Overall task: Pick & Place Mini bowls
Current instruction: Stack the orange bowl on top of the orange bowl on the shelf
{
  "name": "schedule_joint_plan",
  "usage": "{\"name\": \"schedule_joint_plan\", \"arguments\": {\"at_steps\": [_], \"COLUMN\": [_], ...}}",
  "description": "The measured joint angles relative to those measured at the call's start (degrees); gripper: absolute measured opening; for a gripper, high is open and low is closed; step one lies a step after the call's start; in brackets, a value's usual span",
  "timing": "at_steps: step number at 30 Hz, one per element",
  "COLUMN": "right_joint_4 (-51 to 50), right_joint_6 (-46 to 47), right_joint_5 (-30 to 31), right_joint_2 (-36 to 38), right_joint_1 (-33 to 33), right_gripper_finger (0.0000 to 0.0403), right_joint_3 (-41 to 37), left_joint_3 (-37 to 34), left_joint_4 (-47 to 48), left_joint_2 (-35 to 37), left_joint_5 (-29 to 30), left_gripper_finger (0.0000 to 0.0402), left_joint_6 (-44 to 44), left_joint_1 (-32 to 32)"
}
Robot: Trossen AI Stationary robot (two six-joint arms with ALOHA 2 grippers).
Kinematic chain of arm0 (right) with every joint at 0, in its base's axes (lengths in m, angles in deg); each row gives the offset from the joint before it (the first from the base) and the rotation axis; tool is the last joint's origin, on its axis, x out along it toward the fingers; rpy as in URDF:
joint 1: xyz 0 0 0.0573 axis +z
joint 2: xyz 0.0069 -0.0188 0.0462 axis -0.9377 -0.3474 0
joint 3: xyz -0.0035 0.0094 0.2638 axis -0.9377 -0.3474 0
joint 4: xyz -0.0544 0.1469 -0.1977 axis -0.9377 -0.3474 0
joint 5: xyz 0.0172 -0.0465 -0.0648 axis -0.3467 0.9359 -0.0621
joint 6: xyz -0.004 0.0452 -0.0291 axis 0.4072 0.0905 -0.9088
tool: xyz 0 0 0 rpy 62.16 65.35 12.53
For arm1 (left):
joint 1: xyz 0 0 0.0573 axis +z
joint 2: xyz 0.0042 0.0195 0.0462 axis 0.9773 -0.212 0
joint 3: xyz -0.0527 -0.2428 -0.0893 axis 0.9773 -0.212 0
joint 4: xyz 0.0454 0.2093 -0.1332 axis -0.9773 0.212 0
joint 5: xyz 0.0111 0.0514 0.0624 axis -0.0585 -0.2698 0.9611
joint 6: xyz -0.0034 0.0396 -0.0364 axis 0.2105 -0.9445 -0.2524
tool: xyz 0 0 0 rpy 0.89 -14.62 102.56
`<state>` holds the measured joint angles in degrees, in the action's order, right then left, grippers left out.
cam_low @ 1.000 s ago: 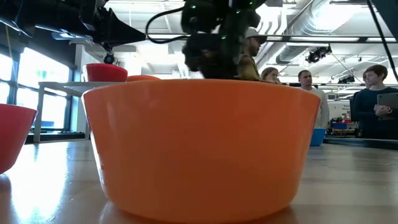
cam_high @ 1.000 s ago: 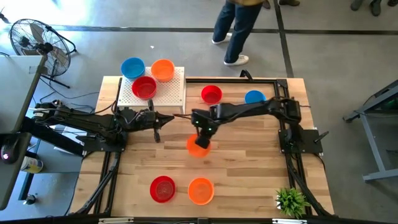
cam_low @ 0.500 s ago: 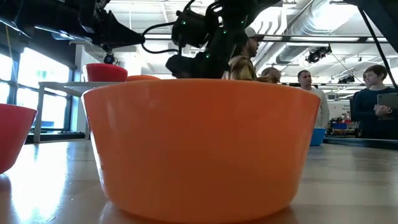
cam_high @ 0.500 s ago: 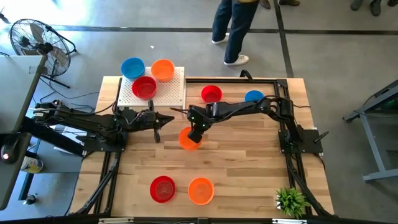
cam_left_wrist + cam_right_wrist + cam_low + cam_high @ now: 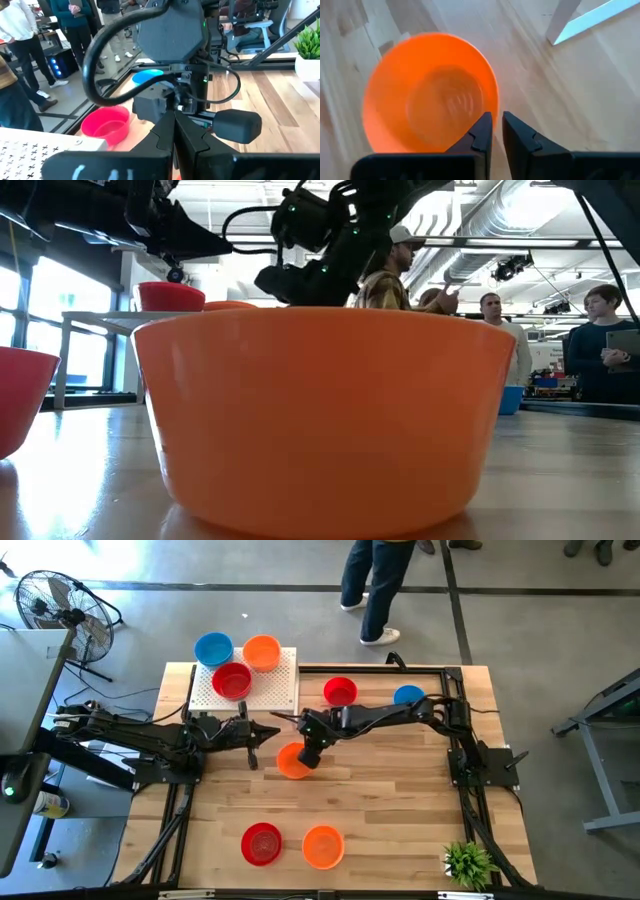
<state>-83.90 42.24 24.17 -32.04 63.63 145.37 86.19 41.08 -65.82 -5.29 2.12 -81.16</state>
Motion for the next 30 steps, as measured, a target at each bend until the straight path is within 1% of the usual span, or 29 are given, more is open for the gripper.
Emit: {"name": "schedule_joint_plan", "arguments": {"at_steps": [4, 7, 9, 12, 15, 17, 19, 22, 26, 28, 30], "right_joint_4": [-0.3, 1.0, 5.8, 18.1, 33.7, 44.2, 51.7, 59.0, 64.7, 66.3, 67.7], "right_joint_6": [-7.2, -13.4, -15.6, -14.8, -13.7, -13.4, -13.9, -15.0, -17.4, -18.0, -18.7], "right_joint_5": [1.7, 4.3, 4.6, 3.0, 3.0, 3.0, 3.5, 3.9, 5.1, 6.4, 7.2], "right_joint_2": [0.7, 2.5, 4.3, 7.7, 12.1, 15.4, 18.7, 23.8, 31.1, 34.4, 37.2], "right_joint_1": [0.9, 2.8, 3.7, 4.0, 3.8, 3.9, 4.0, 3.7, 2.9, 2.4, 1.7], "right_gripper_finger": [0.0006, 0.0005, 0.0002, 0.0001, 0.0001, 0.0001, 0.0000, 0.0000, 0.0000, 0.0000, 0.0000], "right_joint_3": [-0.1, -0.4, -3.6, -13.2, -24.9, -32.1, -38.5, -46.8, -55.2, -58.7, -61.8], "left_joint_3": [0.0, 0.0, 0.0, 0.0, 0.0, 0.0, 0.1, 0.1, 1.8, 4.2, 7.3], "left_joint_4": [0.6, 1.7, 1.7, 2.4, 3.9, 4.1, 4.3, 4.4, 5.9, 9.1, 14.7], "left_joint_2": [0.0, 0.0, 0.0, 0.0, 0.0, -0.4, -1.4, -3.2, -7.3, -9.2, -10.9], "left_joint_5": [0.0, 0.0, -0.4, -3.7, -7.3, -7.8, -7.3, -6.2, -5.1, -6.4, -7.5], "left_gripper_finger": [0.0000, 0.0000, 0.0000, 0.0000, 0.0000, 0.0000, 0.0000, 0.0000, 0.0000, 0.0000, 0.0000], "left_joint_6": [0.2, 1.2, 1.2, 1.4, 1.3, 1.6, 2.6, 3.1, 3.1, 3.1, 3.1], "left_joint_1": [0.0, 0.0, 0.0, 0.0, 0.0, 0.0, 0.0, 0.0, 0.0, 0.0, 0.0]}}
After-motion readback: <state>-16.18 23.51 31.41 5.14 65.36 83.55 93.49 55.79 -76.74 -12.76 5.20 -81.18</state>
